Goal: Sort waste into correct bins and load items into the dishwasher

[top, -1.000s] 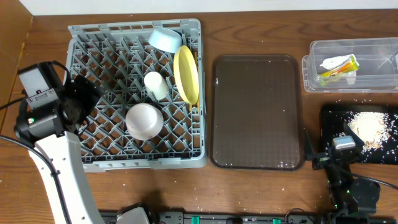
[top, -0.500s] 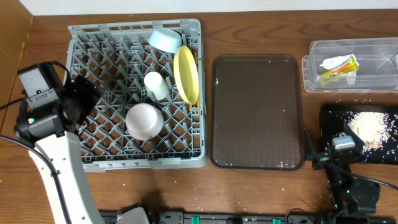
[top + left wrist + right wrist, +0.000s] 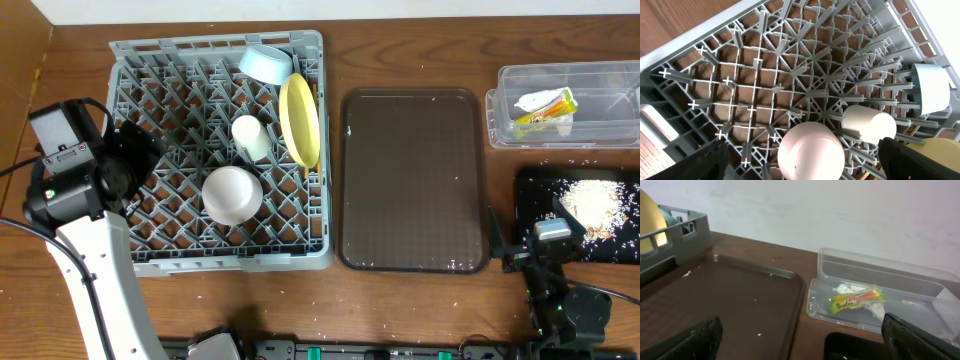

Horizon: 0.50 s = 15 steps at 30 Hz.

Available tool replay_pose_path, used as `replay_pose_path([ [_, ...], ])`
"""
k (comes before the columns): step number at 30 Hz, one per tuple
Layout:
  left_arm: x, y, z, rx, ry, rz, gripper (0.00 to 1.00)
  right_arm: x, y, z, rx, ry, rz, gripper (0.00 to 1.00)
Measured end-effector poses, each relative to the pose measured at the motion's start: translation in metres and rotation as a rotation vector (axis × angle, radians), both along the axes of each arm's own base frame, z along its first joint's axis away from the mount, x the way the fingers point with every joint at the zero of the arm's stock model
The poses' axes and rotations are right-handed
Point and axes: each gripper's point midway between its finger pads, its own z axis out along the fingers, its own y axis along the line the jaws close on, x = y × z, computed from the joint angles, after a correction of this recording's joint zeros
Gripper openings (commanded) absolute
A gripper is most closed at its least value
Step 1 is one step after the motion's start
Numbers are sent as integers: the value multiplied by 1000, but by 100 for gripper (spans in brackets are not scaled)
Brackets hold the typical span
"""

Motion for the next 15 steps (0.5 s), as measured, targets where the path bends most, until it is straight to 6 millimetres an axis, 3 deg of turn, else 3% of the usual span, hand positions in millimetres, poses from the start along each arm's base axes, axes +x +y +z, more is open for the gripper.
replay_pose_path([
  [10, -1, 0, 0, -1, 3, 0, 96, 0, 0, 0, 0, 0, 0, 99],
  [15, -16, -9, -11, -44, 76, -5, 96, 0, 0, 0, 0, 0, 0, 99],
])
